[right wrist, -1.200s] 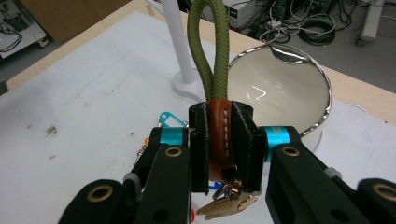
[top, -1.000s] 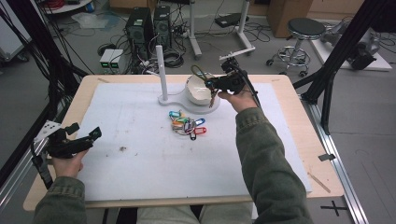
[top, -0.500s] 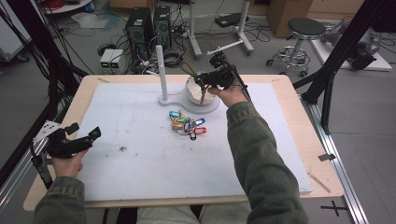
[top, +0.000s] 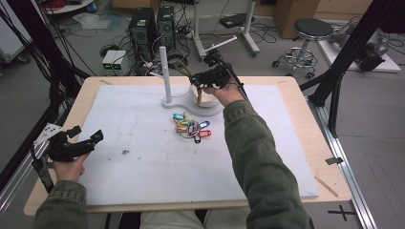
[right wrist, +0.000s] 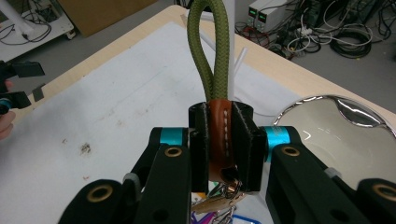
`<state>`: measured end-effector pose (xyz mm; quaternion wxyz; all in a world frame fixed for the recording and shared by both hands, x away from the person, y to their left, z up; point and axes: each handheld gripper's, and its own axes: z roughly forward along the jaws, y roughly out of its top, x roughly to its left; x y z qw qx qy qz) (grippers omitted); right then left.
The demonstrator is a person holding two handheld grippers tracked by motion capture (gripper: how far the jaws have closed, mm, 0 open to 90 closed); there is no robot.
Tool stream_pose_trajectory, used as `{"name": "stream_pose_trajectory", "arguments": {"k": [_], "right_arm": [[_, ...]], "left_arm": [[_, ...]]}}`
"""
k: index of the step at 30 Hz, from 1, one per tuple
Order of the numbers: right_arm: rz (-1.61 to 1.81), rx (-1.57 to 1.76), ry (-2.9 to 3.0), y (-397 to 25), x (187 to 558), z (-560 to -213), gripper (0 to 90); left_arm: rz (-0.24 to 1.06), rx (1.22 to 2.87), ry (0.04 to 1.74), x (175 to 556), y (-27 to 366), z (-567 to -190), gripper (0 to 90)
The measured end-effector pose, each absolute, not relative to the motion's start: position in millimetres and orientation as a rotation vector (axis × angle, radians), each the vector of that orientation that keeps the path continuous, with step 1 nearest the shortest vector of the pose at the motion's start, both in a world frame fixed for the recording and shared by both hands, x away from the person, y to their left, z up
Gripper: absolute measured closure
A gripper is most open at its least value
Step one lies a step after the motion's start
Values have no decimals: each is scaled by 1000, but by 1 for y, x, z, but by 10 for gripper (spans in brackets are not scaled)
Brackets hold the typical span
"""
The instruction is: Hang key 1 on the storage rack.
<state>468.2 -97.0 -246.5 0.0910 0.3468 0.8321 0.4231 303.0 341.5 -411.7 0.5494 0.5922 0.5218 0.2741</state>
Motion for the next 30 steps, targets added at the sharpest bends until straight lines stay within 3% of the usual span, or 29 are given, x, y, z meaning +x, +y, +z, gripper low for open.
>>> {"name": "stream_pose_trajectory", "arguments": {"k": [30], "right_arm": [[1241,983,2545,-53,481,-251,778]], "left_arm": [[642,1395,1238,304,344,-413,17]]}}
